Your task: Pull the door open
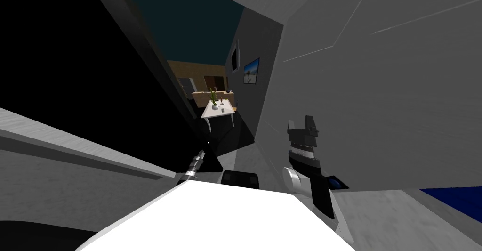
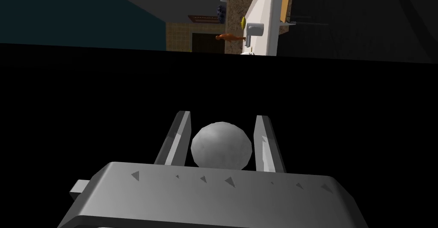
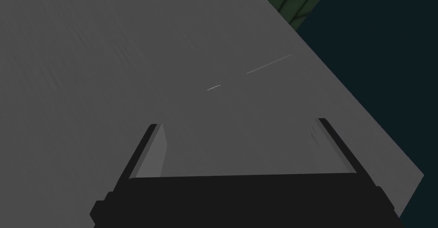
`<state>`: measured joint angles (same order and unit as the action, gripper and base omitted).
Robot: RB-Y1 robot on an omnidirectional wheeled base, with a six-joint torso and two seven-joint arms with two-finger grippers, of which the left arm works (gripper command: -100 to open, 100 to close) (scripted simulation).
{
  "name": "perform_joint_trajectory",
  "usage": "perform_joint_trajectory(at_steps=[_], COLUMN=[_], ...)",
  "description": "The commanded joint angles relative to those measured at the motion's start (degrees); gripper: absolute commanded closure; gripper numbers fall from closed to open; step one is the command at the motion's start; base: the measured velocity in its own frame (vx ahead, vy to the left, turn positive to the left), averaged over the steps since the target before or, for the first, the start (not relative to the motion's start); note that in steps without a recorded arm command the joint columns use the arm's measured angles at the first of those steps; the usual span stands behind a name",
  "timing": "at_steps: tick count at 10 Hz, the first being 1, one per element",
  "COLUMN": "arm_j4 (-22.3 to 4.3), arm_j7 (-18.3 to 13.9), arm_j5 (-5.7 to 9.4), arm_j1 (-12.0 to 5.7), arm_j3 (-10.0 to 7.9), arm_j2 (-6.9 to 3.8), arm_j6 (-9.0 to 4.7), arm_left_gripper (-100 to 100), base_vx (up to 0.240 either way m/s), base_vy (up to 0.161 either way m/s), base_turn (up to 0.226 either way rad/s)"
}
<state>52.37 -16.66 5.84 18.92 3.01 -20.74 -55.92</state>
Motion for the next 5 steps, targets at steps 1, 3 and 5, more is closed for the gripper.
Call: perform_joint_trajectory(at_steps=[1,3,5], arm_j4=[-0.03,-1.45,-2.14], arm_j7=[-0.89,-1.29,-2.02], arm_j5=[-0.12,-0.51,-0.67], arm_j1=[1.10,1.08,1.84], arm_j3=[0.32,1.14,1.54], arm_j2=[-1.12,-1.13,-2.06], arm_j6=[-1.52,-3.03,-4.90], arm_left_gripper=[100,100,100], base_vx=[-0.220,-0.138,-0.240], base_vy=[0.070,0.028,0.053], base_turn=[-0.118,-0.103,-0.181])
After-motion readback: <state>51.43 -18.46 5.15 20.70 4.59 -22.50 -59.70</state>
